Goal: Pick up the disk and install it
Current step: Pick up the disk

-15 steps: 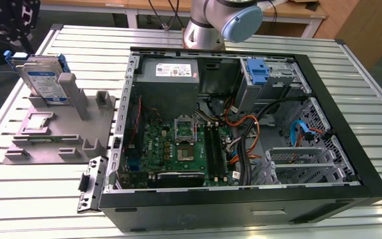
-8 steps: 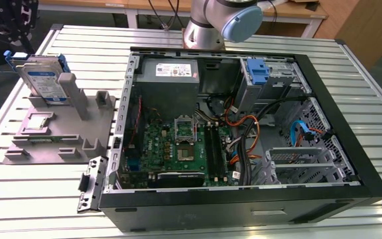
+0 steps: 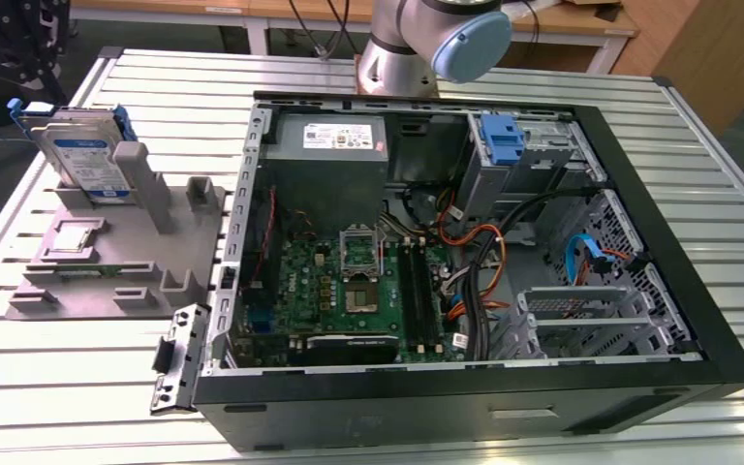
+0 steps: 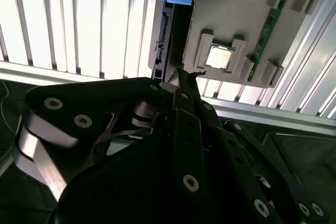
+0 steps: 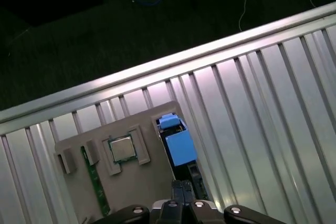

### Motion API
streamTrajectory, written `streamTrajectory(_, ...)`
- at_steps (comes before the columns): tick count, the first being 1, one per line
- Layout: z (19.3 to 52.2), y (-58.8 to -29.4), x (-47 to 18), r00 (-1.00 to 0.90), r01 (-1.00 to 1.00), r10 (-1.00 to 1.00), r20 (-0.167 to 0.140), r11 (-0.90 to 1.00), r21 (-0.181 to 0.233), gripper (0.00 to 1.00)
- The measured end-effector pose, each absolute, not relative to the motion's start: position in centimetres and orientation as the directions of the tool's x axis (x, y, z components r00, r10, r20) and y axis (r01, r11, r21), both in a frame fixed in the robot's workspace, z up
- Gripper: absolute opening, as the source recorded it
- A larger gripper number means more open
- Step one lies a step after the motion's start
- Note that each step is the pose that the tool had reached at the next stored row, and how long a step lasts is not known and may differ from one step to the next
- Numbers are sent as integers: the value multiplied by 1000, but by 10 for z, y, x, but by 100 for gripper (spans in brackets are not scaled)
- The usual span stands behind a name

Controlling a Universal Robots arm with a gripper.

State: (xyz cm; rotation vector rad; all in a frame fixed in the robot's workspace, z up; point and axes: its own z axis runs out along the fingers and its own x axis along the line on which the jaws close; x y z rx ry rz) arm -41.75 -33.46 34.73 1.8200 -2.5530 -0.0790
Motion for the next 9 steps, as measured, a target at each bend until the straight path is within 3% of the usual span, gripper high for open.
streamTrajectory(9,347,-335,-417,-207,-978,-978,-29,206,45,10)
